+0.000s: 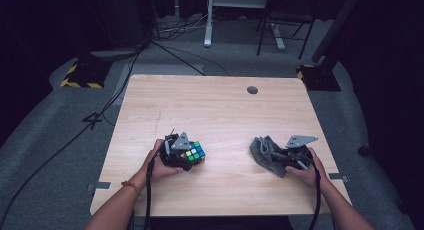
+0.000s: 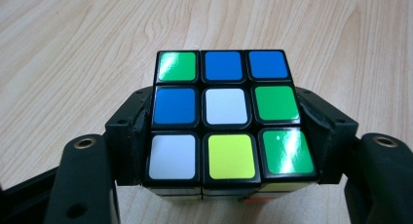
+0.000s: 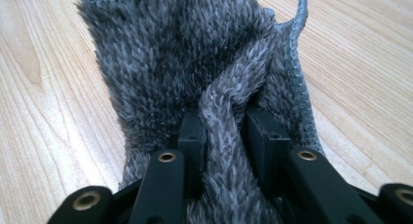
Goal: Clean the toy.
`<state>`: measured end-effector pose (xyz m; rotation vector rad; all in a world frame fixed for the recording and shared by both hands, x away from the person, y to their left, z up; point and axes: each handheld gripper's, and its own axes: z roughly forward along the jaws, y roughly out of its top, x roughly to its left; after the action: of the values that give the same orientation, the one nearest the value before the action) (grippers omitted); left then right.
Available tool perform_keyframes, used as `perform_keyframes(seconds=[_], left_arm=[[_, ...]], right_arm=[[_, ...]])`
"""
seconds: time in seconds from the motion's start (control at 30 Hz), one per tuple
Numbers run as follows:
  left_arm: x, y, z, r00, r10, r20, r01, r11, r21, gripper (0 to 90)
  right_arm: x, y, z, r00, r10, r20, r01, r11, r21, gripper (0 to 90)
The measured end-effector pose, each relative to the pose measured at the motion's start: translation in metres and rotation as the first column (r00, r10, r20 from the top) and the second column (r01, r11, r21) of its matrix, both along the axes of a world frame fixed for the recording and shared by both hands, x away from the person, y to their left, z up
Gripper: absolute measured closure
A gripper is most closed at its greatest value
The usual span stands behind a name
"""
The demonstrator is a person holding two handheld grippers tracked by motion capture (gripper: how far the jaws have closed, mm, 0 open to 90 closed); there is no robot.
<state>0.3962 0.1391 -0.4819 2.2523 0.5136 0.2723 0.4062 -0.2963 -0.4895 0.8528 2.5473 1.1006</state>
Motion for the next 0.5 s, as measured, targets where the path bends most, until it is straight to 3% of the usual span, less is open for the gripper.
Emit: perform_keyframes(seconds=[0.27, 0.4, 0.5], left_arm=[[-0.003, 0.001, 0.0, 0.9998, 0.018, 0.006, -0.018, 0.9985, 0.051, 26.8], [-0.005, 0.001, 0.003, 0.9992, 0.03, 0.025, -0.032, 0.9942, 0.102, 22.3], [-0.008, 0.002, 0.008, 0.9989, 0.03, 0.036, -0.034, 0.9937, 0.107, 23.1]], right_arm=[[-0.002, 0.0, 0.004, 0.9999, 0.001, 0.012, -0.001, 1.0, 0.01, 59.3], [-0.005, 0.0, 0.011, 0.9996, -0.006, 0.029, 0.006, 1.0, 0.024, 52.7], [-0.008, -0.001, 0.018, 0.9987, -0.007, 0.051, 0.006, 1.0, 0.025, 48.7]])
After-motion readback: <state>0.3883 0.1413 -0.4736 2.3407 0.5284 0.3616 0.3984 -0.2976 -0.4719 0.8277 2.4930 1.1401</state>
